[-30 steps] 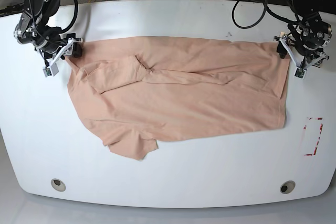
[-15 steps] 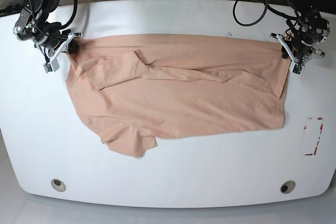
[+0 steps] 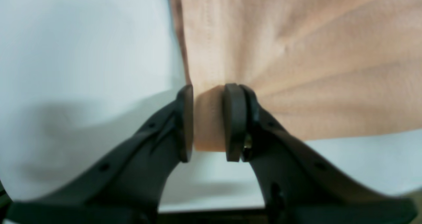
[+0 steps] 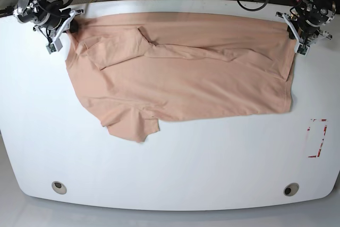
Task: Fold the T-shirt properly
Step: 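Pull both held corners apart and away from the hem to straighten, then move the right gripper to the hem corner and pinch it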
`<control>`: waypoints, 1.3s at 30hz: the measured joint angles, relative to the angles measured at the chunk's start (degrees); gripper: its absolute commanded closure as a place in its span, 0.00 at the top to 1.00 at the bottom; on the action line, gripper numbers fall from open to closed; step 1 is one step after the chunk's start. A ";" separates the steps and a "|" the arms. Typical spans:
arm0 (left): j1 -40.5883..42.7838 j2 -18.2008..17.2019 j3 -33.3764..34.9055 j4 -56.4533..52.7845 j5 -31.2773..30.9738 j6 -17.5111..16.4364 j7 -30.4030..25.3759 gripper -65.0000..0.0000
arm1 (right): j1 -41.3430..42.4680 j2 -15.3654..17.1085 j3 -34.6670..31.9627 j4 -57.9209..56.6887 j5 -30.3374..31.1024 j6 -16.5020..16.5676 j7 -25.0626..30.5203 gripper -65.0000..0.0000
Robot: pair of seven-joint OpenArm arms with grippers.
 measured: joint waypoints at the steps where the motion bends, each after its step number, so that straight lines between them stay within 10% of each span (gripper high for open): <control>1: 0.09 0.02 -0.50 0.00 -0.13 -0.28 0.00 0.42 | -0.28 0.00 0.00 0.22 0.00 0.02 0.02 0.17; 8: 0.24 -0.07 -1.64 1.31 1.27 0.33 0.74 0.65 | -1.49 0.07 0.22 5.97 -0.50 -0.02 -0.17 0.70; 31: -7.37 0.39 -1.31 10.05 2.80 -0.44 3.37 0.65 | 26.97 1.57 -3.04 -10.19 -11.61 -0.39 -0.26 0.70; 39: -7.37 0.52 -1.25 9.99 2.95 -0.42 3.48 0.65 | 37.53 4.35 -10.75 -25.75 -11.19 -0.04 8.35 0.70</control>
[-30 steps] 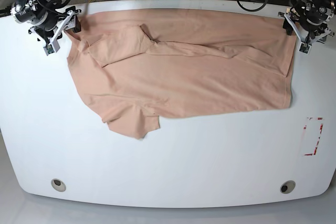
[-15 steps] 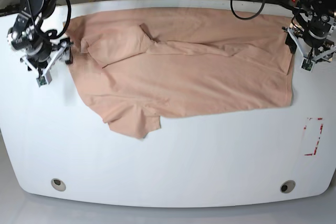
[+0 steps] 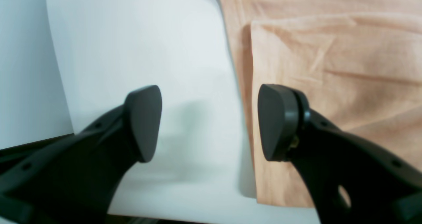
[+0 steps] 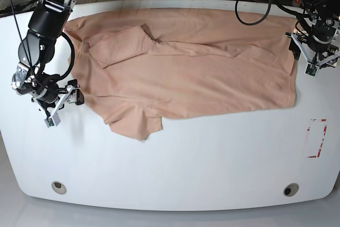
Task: Fold the T-shirt properly
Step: 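Move the right gripper to the hem corner and pinch it, then move the left gripper to the other hem corner and pinch it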
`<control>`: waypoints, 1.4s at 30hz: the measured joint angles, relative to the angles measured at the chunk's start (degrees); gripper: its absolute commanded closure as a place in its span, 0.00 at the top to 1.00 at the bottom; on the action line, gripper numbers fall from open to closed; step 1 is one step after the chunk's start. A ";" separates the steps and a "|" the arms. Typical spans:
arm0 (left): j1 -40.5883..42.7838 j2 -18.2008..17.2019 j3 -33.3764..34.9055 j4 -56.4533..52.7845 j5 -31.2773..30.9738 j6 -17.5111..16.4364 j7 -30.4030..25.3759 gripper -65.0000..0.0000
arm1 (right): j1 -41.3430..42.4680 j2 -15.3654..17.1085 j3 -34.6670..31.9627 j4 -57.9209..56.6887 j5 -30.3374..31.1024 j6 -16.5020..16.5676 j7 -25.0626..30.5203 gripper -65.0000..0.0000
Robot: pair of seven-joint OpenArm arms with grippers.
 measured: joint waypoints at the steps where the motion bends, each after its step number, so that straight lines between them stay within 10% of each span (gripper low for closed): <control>1: 0.07 0.00 0.00 0.00 0.00 0.00 0.07 0.65 | 1.20 0.24 -0.74 -2.47 -0.20 -0.04 0.83 0.70; 11: 0.31 0.04 -0.17 -0.02 0.02 0.00 0.09 0.65 | 10.14 1.51 -11.08 -22.88 -0.39 -0.37 13.35 0.70; 29: 0.24 0.04 -0.11 -0.04 0.02 0.00 0.07 0.66 | 11.10 -5.88 -19.67 -23.98 -0.39 -0.42 20.39 0.68; 36: -2.95 0.02 -0.11 -0.83 0.24 0.02 0.28 0.66 | 10.91 -5.88 -20.59 -24.02 -0.57 -0.39 21.20 0.12; 42: -12.20 0.11 -0.13 -9.94 2.69 -0.02 4.61 0.87 | 10.99 -5.29 -20.57 -24.06 -0.70 -0.42 21.24 0.07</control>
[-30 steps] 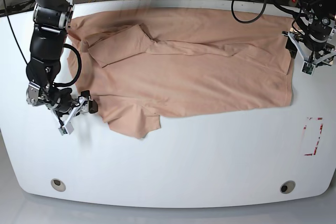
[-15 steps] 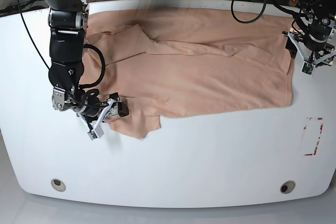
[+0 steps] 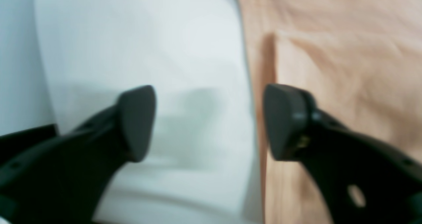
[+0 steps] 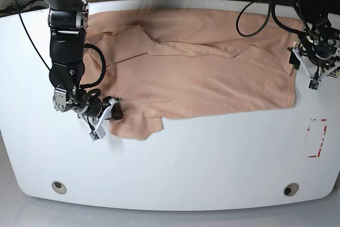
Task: Fold the T-shirt properly
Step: 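Move the left gripper to the other hem corner and pinch it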
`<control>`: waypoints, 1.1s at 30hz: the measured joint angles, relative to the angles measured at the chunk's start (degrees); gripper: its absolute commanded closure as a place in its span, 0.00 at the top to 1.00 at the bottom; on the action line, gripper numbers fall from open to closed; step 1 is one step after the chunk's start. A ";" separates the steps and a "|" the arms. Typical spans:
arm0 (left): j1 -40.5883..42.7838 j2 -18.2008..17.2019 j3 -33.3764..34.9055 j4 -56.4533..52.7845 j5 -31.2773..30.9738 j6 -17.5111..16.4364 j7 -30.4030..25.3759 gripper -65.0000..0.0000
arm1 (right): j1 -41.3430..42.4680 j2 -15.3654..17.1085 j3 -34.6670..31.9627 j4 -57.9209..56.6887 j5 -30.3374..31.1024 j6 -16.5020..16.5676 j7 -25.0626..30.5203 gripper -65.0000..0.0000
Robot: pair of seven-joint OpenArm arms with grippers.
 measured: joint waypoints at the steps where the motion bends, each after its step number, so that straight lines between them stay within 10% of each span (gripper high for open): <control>1: -1.49 -0.07 0.02 -1.11 0.00 0.02 0.85 0.91 | 0.02 0.00 -0.02 0.00 0.04 0.00 0.00 0.07; 7: -11.10 -0.22 -0.02 -10.82 -0.74 6.08 2.05 0.94 | -0.15 0.04 0.00 0.00 0.07 0.00 0.07 0.07; 28: -26.34 -0.61 -0.15 -36.89 -3.32 3.52 1.49 0.94 | -0.33 -0.04 -0.02 0.02 -0.13 0.00 -0.02 0.06; 33: -27.02 -0.44 -0.15 -37.97 -3.32 3.50 -0.37 0.74 | -0.33 0.02 0.00 0.02 -0.15 0.00 -0.02 0.06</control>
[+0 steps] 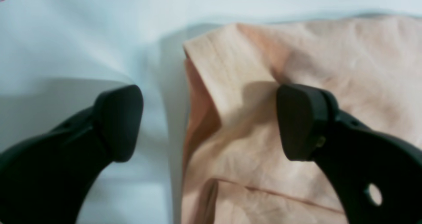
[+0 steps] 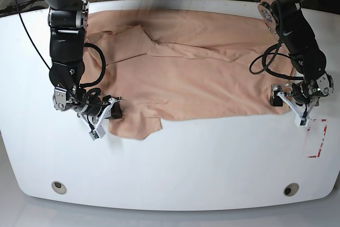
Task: Fold the T-shirt properly
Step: 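Move the left gripper to the other hem corner and pinch it, then fold the hem up over the shoulders with both grippers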
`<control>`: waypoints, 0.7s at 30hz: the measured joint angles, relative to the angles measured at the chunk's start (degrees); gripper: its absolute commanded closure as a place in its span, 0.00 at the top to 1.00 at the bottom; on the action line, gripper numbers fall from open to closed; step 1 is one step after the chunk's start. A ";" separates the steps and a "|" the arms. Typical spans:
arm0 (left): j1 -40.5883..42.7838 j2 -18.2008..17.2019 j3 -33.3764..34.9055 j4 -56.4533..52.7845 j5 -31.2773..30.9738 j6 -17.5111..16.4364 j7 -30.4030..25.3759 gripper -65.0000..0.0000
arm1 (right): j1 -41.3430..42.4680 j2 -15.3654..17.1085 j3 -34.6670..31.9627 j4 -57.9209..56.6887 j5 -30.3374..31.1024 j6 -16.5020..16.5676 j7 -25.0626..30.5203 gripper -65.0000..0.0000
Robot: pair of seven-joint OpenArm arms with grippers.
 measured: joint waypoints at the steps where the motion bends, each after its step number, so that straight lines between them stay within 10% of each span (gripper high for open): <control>1: 0.09 0.09 0.00 0.00 0.02 -0.02 -0.57 0.64 | 0.00 0.00 0.00 0.00 0.00 0.00 0.00 0.06; 9: 0.33 0.39 0.00 -0.07 -0.07 -0.02 -4.00 0.02 | 0.00 0.00 0.00 0.04 0.00 0.00 0.00 0.00; 21: 1.81 0.33 -0.11 5.77 0.00 -3.04 -4.17 0.00 | -0.79 1.55 0.17 11.45 0.96 0.44 -6.29 0.00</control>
